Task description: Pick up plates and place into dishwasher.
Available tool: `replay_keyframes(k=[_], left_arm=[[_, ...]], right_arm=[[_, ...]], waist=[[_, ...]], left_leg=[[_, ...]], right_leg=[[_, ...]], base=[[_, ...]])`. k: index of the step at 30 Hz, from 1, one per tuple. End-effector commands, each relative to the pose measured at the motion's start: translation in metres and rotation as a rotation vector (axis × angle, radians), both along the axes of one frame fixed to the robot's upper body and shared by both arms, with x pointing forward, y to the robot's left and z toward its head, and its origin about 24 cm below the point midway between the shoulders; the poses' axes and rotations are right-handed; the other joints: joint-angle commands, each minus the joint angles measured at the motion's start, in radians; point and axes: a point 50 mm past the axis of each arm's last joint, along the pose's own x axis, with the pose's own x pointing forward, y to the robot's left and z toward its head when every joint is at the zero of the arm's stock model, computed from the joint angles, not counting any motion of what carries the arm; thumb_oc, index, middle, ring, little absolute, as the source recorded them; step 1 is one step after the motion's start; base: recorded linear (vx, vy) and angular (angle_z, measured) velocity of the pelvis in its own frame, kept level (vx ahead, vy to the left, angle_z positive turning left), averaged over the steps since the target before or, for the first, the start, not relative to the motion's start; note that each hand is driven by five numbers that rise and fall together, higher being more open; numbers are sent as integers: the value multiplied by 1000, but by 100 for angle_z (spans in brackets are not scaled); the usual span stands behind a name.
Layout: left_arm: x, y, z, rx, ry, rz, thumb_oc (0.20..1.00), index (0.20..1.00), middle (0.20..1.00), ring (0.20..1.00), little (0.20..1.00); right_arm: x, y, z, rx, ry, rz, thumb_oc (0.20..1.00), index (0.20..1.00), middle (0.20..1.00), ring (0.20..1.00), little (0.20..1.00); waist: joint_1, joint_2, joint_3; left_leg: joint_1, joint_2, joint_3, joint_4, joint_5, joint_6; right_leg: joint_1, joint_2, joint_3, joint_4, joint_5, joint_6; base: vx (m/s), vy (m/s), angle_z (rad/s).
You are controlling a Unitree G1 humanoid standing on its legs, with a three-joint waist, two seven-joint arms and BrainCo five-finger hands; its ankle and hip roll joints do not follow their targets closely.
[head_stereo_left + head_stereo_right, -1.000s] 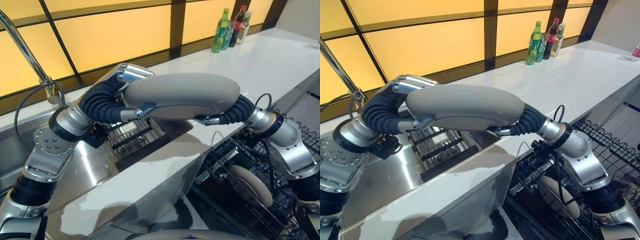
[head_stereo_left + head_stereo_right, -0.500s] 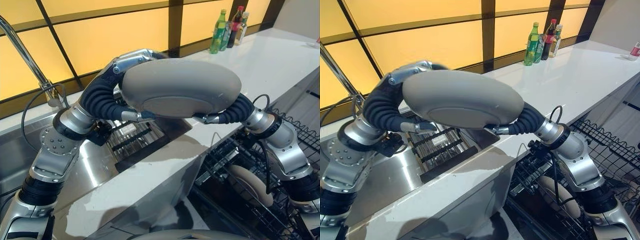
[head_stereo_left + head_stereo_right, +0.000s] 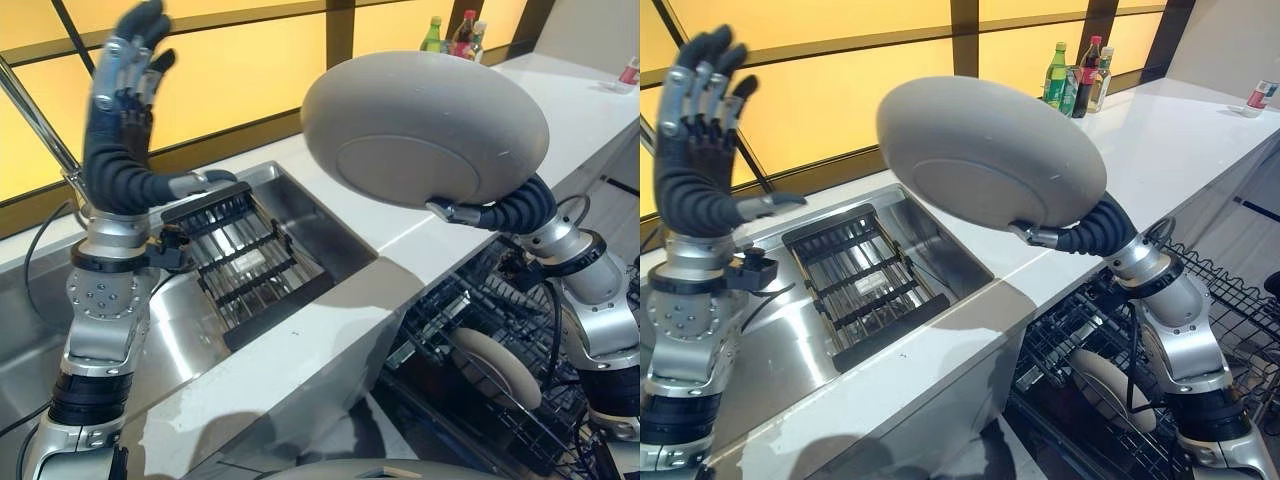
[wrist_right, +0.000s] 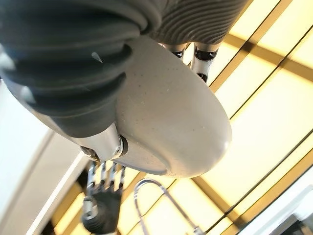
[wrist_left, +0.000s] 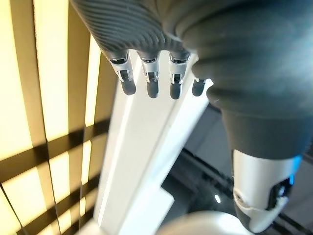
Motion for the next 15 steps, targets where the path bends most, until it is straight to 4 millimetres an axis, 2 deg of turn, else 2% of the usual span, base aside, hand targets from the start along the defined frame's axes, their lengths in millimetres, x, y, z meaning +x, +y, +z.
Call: replay_keyframes(k=[1,7,8,10,12,15], left_arm=[[4,17,-3,-21,8,78,1000,1000,1000,1000,1000],[-4,31,-8,-44,22,140,1000,1000,1000,1000,1000],[-7,37,-9,-53,20,167,1000,1000,1000,1000,1000],[-9,43,-9,-65,27,185,1000,1000,1000,1000,1000],[-10,47,-9,-76,33,200,1000,1000,1000,1000,1000],[-9,55,-12,-104,49,230,1000,1000,1000,1000,1000]], right_arm=[[-5,-17,12,55,-96,-107,200,200,200,200,200],[-6,-42,-5,27,-49,-317,200,200,200,200,200],[-6,-52,-10,4,-27,-397,200,200,200,200,200],[-7,-61,-14,7,-2,-454,200,200,200,200,200],[-6,-68,-16,46,24,-480,200,200,200,200,200],[-2,-81,-24,115,55,-567,200,200,200,200,200]], waist=[[-7,-21,-61],[-19,-21,-59],[-26,-23,-54],[-29,-24,-49],[-32,-25,-40],[-43,-25,-11]], left_leg=[[-93,37,3,-7,34,-59],[-80,25,14,1,18,-45],[-79,21,18,10,11,-39],[-79,18,25,24,1,-32],[-82,14,30,39,-9,-23],[-91,-2,33,72,-24,0]], right_leg=[[-9,-35,-41,140,-126,51],[-23,-48,-18,157,-126,60],[-29,-52,-12,164,-126,62],[-37,-57,-7,180,-128,65],[-49,-61,-1,210,-128,68],[-99,-65,13,325,-119,77]], base=[[63,46,-2],[90,64,-9],[70,50,-12],[73,58,-8],[54,55,-8],[40,77,-10]])
